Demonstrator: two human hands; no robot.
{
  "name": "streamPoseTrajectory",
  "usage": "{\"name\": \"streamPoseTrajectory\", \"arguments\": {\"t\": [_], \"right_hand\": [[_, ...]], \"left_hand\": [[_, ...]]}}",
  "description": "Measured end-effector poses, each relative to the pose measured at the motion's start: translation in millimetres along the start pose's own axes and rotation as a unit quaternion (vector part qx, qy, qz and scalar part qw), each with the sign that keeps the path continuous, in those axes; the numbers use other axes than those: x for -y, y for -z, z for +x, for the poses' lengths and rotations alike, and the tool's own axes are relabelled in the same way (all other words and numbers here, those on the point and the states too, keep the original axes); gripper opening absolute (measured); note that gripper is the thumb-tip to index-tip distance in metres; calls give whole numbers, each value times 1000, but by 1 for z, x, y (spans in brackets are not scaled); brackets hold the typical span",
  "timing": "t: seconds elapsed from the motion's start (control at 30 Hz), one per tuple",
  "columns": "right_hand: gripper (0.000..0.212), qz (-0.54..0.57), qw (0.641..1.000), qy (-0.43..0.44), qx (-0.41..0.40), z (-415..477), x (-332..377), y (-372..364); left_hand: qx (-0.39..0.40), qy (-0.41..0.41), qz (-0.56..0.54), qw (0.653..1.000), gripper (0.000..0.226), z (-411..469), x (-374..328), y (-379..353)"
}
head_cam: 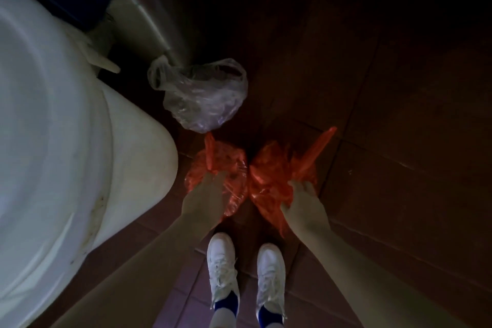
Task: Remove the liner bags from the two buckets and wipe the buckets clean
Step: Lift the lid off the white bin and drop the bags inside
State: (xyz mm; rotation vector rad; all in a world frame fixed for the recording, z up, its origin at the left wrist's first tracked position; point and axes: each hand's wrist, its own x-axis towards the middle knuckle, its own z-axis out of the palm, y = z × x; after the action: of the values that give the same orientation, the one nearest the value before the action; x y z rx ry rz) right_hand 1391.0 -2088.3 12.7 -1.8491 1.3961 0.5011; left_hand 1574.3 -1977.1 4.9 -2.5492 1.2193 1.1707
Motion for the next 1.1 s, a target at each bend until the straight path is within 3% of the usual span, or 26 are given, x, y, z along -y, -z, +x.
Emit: {"name": "streamPoseTrajectory", "arguments": {"t": [0.17, 0.33, 0.53, 0.8, 0.97, 1.1], "right_hand": [[39, -23, 991, 129, -5, -45, 57, 48], [30, -33, 956, 286, -45, -96, 136, 91], [29, -44, 923, 380, -46, -149, 248, 92], [43, -133, 876, 464, 11, -168, 393, 6], [54, -242, 856, 457, -7, -152, 474, -49], [49, -290, 851, 436, -42, -134, 514, -76]], "left_hand": [[-115, -29, -107, 987, 49, -47, -17, 59], [-282, -83, -207, 933, 40, -120, -14, 133], [-391, -18, -175, 903, 35, -204, 63, 180], [-342, 141, -144, 918, 54, -241, 236, 197], [-242, 122, -79, 959, 65, -238, 313, 197], [-182, 63, -24, 981, 65, -229, 346, 186]]}}
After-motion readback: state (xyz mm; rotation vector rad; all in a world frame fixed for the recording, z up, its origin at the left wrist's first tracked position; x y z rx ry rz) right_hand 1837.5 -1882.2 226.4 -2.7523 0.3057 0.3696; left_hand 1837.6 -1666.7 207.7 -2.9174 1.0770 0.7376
